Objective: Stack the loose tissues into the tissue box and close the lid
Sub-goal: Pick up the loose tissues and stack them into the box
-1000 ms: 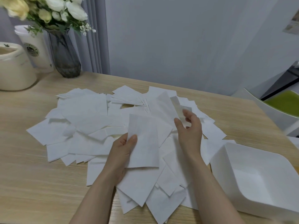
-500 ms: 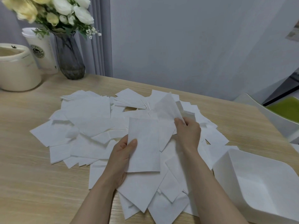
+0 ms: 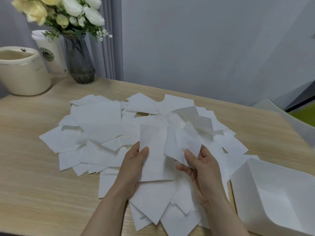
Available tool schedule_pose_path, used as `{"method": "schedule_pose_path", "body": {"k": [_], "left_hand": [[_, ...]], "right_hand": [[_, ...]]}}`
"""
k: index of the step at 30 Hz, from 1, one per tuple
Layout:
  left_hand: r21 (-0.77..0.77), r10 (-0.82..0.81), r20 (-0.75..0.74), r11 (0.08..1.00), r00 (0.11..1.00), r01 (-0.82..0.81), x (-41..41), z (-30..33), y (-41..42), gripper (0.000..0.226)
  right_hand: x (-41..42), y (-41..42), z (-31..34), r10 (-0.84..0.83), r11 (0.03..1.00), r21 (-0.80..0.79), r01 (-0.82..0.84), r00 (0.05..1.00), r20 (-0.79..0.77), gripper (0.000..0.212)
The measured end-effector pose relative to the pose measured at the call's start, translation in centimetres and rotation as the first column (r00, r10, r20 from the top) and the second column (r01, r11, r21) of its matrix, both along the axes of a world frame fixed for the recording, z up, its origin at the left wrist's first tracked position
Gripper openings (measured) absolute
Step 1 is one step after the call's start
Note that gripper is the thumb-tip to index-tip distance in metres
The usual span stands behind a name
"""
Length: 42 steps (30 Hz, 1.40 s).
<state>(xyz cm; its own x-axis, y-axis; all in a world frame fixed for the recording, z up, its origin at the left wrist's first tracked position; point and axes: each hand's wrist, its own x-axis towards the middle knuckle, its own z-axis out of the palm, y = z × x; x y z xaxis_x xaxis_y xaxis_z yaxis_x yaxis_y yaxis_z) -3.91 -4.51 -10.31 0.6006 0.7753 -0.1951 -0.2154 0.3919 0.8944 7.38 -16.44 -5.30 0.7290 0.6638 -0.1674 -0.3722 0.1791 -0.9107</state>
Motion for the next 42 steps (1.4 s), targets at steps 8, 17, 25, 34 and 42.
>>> {"method": "schedule_pose_path", "body": {"k": [8,17,25,34,42], "left_hand": [[0.004,0.021,-0.018,1.000,1.000,-0.021,0.1,0.3,-0.1,0.028],[-0.030,0.050,-0.031,0.998,0.998,-0.051,0.0,0.7,-0.3,0.030],[-0.063,0.077,-0.061,0.995,0.995,-0.081,-0.2,0.7,-0.2,0.035],[0.026,0.021,-0.084,0.999,0.996,-0.019,-0.3,0.7,-0.3,0.036],[0.005,-0.011,0.000,1.000,1.000,0.011,-0.3,0.8,-0.5,0.032]], "right_hand": [[-2.0,-0.1,-0.6,0.227,0.944,-0.277,-0.181,0.963,0.143,0.028],[-3.0,0.9,-1.3,0.148,0.951,-0.303,-0.064,0.953,0.264,0.018],[-3.5,1.2,-1.1,0.194,0.943,-0.316,-0.100,0.941,0.279,0.018],[-2.9,1.0,-1.2,0.254,0.932,-0.335,-0.142,0.913,0.320,0.021],[-2.6,0.9,-1.4,0.291,0.921,-0.356,-0.157,0.885,0.363,0.022]]}}
